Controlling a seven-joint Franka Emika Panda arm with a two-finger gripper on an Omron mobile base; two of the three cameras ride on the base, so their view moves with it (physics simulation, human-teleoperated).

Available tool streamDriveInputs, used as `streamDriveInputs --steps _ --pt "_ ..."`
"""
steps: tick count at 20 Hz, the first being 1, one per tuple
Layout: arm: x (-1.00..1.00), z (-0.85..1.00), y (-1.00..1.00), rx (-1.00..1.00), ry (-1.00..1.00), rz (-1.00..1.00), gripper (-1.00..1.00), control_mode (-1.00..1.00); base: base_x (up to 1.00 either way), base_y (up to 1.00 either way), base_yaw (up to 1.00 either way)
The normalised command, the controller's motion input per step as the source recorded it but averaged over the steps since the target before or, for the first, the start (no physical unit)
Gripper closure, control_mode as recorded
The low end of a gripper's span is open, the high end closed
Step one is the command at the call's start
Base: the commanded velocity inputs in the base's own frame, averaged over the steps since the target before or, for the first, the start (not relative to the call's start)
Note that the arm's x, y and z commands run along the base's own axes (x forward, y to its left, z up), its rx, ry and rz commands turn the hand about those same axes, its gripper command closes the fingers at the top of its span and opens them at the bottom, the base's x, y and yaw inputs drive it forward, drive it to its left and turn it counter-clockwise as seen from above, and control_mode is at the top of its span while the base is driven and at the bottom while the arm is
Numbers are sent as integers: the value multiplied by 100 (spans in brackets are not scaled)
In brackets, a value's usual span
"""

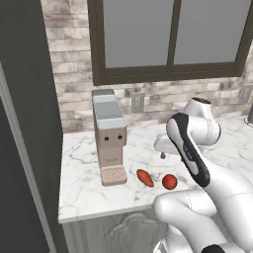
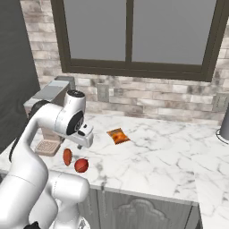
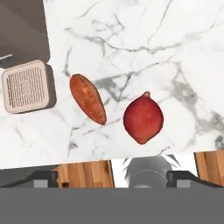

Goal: Place the sweet potato and onion inside the fridge drawer. Close the drawer after placing the vegetables.

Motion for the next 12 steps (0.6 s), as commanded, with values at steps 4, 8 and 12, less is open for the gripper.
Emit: streamDriveInputs --steps 4,8,12 --pt "-3 -52 -1 0 17 -6 -100 -100 0 0 0" --pt "4 -70 0 0 20 -4 -100 -100 0 0 0" --pt "8 -36 -12 0 10 -2 -100 -100 0 0 0"
